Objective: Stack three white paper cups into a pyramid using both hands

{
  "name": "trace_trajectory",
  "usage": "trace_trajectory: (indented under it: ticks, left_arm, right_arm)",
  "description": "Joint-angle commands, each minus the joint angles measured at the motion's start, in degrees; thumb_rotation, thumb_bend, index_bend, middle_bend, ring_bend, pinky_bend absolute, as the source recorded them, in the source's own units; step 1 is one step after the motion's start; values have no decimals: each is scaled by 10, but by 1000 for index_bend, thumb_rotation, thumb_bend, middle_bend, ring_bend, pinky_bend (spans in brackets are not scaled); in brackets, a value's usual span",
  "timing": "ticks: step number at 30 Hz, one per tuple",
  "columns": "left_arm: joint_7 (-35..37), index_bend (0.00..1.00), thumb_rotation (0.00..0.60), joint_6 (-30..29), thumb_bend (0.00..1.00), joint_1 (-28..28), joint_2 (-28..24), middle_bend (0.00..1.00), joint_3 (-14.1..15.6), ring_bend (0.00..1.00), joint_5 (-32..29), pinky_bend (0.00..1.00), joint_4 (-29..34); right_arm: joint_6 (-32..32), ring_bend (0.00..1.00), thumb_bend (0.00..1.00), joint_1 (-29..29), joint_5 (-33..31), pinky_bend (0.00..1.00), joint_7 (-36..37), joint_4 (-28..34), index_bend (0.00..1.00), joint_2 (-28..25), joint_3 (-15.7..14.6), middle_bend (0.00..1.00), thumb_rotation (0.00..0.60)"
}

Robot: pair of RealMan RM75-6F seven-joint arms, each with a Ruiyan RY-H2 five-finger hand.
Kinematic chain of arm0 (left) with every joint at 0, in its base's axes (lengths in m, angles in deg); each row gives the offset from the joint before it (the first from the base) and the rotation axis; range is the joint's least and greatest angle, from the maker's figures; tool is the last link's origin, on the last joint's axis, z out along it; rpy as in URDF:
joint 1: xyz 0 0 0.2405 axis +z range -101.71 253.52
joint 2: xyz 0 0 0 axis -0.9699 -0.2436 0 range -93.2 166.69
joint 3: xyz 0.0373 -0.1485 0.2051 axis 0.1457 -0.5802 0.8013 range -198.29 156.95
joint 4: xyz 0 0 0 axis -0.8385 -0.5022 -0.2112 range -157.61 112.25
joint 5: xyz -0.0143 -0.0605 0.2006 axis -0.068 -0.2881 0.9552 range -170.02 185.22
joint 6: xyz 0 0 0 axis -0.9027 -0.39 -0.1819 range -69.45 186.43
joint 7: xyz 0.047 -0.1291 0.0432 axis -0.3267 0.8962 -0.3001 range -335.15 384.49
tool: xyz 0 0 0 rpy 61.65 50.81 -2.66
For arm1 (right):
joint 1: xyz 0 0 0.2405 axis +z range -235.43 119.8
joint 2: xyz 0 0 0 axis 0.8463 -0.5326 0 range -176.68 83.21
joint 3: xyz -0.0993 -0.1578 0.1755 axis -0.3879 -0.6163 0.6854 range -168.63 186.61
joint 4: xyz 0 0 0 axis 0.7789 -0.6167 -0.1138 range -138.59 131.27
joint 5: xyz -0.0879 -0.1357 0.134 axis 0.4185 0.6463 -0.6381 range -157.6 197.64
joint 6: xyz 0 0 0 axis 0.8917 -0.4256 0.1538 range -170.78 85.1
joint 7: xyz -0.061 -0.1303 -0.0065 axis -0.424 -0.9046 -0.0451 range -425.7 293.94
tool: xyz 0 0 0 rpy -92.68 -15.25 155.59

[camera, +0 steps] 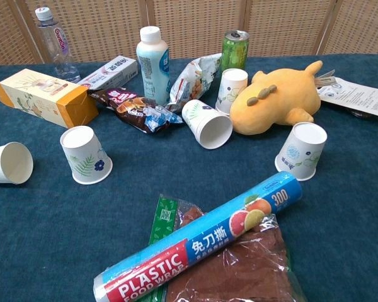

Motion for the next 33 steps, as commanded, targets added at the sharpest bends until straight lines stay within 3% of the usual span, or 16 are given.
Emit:
trace_trajectory:
  ticks: [1,15,33]
  left_arm:
    - [-1,0,600,1,311,0,0,0,0,0,0,0,0]
    - [7,0,600,11,311,-5,-1,0,-2,0,-9,0,-1]
    - [112,0,600,178,310,-85,58,0,-41,0,-132,0,-105]
  right_arm:
    - [0,0,0,0,0,0,0,0,0,0,0,0,600]
    - [0,0,0,0,-2,0,1,1,0,0,1,0,600]
    - [-4,0,0,-4,-8,0,19,0,0,-8,4,0,600]
